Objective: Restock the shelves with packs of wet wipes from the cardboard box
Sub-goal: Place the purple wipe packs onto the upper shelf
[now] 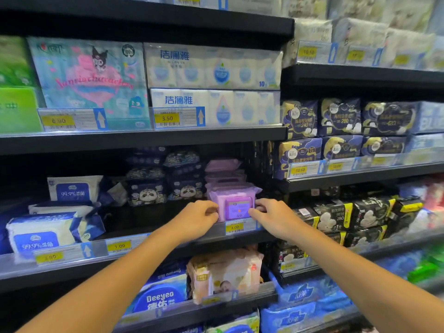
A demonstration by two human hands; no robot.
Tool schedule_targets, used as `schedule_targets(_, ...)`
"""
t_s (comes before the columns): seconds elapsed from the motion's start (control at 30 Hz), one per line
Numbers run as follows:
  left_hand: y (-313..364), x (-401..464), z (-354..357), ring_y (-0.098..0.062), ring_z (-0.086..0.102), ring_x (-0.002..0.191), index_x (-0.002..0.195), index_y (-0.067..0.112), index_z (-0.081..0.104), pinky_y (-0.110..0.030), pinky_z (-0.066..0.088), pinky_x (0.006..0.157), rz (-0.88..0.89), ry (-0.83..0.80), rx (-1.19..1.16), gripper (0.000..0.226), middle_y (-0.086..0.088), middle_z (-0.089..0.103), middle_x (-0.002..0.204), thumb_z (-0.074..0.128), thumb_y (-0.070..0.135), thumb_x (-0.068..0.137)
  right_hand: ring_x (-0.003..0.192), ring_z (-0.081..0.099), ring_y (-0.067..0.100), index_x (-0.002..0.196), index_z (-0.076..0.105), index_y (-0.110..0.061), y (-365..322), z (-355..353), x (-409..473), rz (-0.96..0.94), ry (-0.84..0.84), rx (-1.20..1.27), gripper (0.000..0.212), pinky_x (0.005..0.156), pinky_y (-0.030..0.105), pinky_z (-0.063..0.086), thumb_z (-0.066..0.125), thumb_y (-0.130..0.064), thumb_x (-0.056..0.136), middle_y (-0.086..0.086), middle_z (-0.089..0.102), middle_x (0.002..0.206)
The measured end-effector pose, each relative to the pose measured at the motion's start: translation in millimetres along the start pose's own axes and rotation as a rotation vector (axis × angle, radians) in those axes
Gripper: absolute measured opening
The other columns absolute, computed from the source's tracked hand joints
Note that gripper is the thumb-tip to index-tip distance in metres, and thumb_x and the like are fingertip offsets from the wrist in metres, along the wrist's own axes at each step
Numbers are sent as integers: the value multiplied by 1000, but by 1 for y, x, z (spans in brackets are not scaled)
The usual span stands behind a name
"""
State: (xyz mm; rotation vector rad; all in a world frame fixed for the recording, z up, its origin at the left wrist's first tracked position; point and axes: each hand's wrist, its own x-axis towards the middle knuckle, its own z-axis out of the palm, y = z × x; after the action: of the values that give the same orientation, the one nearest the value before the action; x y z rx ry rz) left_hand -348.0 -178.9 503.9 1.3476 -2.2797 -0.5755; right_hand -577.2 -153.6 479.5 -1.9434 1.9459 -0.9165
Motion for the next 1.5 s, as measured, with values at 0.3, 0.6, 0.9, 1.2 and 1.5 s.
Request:
schedule_targets(0.3,3,-22,1,-15,37,141,151,27,36,-40,38,112,151,-55,343,55,6,36,157,36,53,102,132,46,28,143,48,-16,9,-1,-18,-141,76,-275,54,108,41,39,38,-50,103,7,56,139)
schedule_targets(0.6,-62,-146,14,-26,42,142,144,18,52,-43,33,115,414,179,681,64,-3,45,153,28,54,97,145,35,19,147,47,-21,-21,44,-128,-641,75,-354,52,120,38,29,44,-47,102,-3,43,154)
schedule_targets(0.9,-169,-310,110,-33,48,135,136,13,59,-48,38,112,231,44,490,54,-9,52,147,40,47,99,141,42,26,146,49,-15,8,180,-256,-592,-314,-262,64,115,44,37,33,-58,101,5,47,152)
schedule_targets(1.2,-266,-405,199,-35,58,124,129,15,65,-47,49,102,-32,-220,402,55,-9,60,137,39,52,96,141,42,30,148,47,-18,53,297,-323,-426,-663,-258,82,114,48,37,17,-74,95,7,47,151)
schedule_targets(1.5,-360,-425,236,-39,56,124,136,16,60,-50,47,103,-340,-299,324,65,-10,60,137,37,57,90,143,37,26,149,43,-16,80,364,-336,-234,-826,-216,86,117,39,32,31,-76,89,6,42,154)
